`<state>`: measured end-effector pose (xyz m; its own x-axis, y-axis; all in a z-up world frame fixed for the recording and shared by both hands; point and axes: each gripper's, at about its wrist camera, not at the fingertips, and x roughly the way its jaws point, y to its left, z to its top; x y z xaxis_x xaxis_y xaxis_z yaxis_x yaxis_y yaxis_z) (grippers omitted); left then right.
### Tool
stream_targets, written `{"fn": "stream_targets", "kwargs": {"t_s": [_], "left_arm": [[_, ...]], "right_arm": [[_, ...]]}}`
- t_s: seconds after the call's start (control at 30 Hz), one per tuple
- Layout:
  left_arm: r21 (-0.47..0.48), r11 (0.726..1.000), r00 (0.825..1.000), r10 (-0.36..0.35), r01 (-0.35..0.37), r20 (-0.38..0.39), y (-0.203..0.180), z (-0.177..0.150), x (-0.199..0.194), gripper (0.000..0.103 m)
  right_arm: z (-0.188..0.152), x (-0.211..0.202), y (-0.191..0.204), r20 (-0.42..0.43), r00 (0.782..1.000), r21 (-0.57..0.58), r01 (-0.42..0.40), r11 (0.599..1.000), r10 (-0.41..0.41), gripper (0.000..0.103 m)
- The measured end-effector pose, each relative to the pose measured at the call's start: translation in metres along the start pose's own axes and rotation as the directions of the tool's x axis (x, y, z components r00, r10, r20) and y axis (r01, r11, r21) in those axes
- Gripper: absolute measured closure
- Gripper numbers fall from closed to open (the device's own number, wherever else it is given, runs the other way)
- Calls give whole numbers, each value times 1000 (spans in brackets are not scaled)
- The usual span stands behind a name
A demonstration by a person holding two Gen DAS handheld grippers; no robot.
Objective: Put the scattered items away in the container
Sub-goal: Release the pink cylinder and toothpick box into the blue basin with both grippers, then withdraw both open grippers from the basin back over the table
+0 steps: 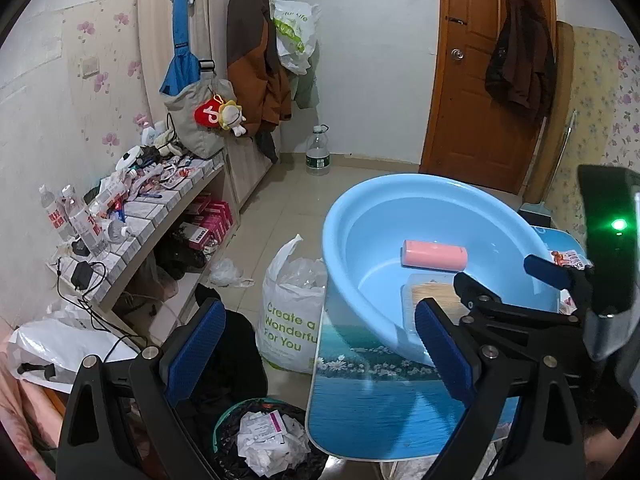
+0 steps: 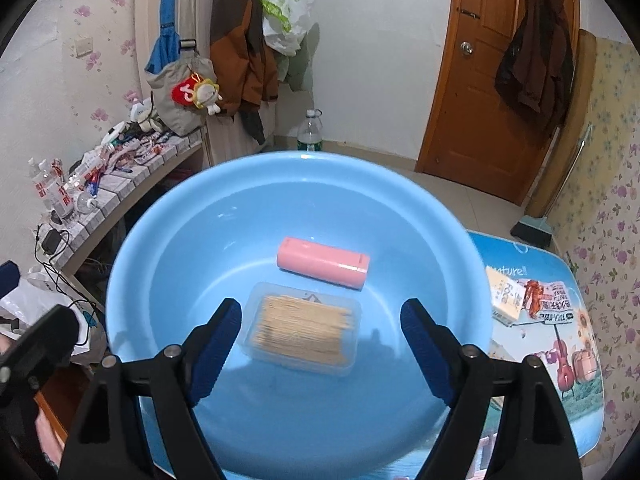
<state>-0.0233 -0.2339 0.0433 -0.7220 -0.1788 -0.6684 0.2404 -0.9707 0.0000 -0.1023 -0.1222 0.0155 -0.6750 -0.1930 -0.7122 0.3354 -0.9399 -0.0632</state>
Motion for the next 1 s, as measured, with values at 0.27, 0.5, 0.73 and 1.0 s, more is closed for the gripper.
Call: {"fn": "stream_targets", "kwargs": {"t_s": [0.27,0.5,0.73,1.0], "left_arm": [[21,1000,999,-21,21,25,-28,4,-12,6],[51,996,997,-72,70,33,-73,3,-19,6],[105,987,992,-124,120,33,-124,-6,-26,6],[162,970,981,-190,183,29,-185,-19,-33,6]], "right_arm": [[-8,-45,-28,97,995,-1,17,1000,-17,20],[-19,-77,-75,154,986,33,52,998,-57,20],[-42,-97,-131,160,982,95,90,991,-105,20],[-82,-109,-212,177,974,195,106,975,-141,20]]}}
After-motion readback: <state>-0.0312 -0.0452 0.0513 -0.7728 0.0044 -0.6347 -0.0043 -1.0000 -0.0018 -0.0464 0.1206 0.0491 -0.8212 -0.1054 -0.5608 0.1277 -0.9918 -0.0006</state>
